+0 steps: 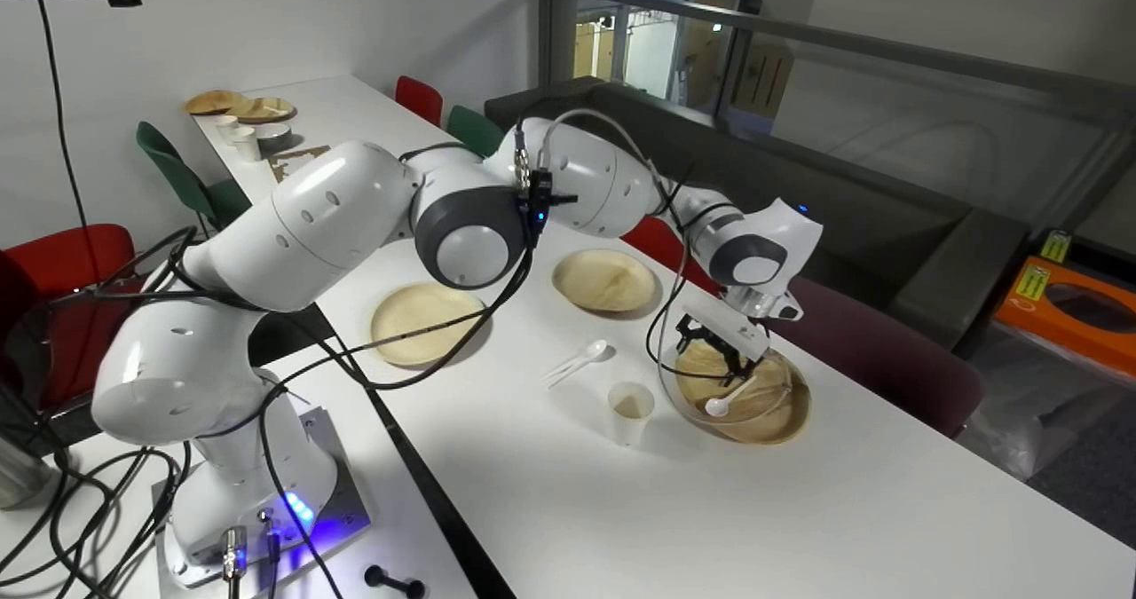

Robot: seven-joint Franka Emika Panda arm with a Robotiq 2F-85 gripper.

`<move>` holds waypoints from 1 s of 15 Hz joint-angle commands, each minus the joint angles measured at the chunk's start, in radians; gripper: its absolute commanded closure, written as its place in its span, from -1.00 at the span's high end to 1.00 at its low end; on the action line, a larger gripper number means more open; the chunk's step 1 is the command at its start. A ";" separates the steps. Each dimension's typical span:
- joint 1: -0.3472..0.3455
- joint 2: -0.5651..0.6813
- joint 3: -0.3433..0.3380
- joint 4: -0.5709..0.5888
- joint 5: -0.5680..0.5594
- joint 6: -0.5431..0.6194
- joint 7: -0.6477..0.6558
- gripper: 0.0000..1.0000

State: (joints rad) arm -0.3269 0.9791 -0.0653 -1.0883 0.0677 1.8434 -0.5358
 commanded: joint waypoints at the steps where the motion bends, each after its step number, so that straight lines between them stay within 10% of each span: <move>1: -0.059 0.067 0.042 0.119 0.069 0.059 0.083 1.00; 9: -0.014 0.157 -0.022 0.151 0.095 0.483 0.277 1.00; 15: 0.015 0.187 -0.057 0.125 0.075 0.453 0.319 1.00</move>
State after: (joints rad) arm -0.3210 1.1635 -0.1052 -0.9784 0.1618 2.3461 -0.2270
